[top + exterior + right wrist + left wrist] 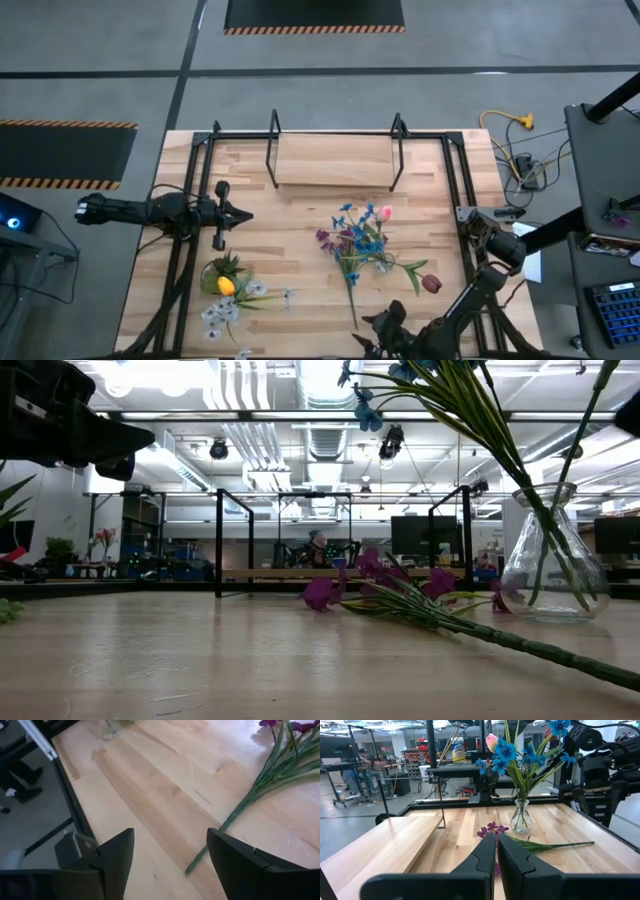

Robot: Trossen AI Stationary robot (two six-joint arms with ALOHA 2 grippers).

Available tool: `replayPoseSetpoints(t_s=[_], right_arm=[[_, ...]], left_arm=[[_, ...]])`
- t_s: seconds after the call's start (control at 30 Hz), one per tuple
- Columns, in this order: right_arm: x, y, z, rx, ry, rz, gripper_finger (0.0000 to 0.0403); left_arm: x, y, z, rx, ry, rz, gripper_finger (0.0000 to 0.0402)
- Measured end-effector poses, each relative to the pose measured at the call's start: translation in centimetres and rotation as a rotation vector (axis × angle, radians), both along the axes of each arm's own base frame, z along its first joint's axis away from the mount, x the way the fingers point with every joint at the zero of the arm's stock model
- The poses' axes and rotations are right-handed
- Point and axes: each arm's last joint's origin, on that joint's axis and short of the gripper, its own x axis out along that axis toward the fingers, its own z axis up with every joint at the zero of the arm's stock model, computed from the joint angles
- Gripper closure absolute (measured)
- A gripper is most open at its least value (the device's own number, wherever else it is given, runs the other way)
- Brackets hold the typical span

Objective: Pick and place flowers into a vace then onto a shelf
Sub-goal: Put the purple flowers into the right transparent vase

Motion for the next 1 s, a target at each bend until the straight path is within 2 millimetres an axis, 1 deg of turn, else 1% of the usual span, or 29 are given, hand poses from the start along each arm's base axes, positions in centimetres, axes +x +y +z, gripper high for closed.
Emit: replayPoseSetpoints(t_s=[0.3, 0.4, 0.53, 0.67, 0.83, 1.0], right_arm=[[1.5, -1.3, -0.1, 0.0, 0.007, -0.045, 0.0167], [2.1, -1.7, -0.9, 0.001, 0.04, -0.054, 0.0167], [2.9, -2.3, -2.6, 0.008, 0.114, -0.058, 0.0167], [3.3, -2.7, -3.3, -0.017, 0.116, -0.077, 0.0167], [3.4, -3.0, -3.5, -0.044, 0.121, -0.087, 0.0167], [3.6, -3.3, -3.4, -0.073, 0.089, -0.114, 0.0167]], left_arm=[[0.0, 0.0, 0.0, 0.0, 0.001, 0.0, 0.0402], [0.0, 0.0, -0.1, 0.001, 0.009, 0.0, 0.0402], [0.0, 0.0, -0.1, 0.001, 0.011, 0.0, 0.0402], [0.0, 0.0, -0.1, 0.001, 0.011, 0.0, 0.0402], [0.0, 0.0, -0.1, 0.002, 0.013, 0.0, 0.0402], [0.0, 0.0, -0.1, 0.002, 0.014, 0.0, 0.0402]])
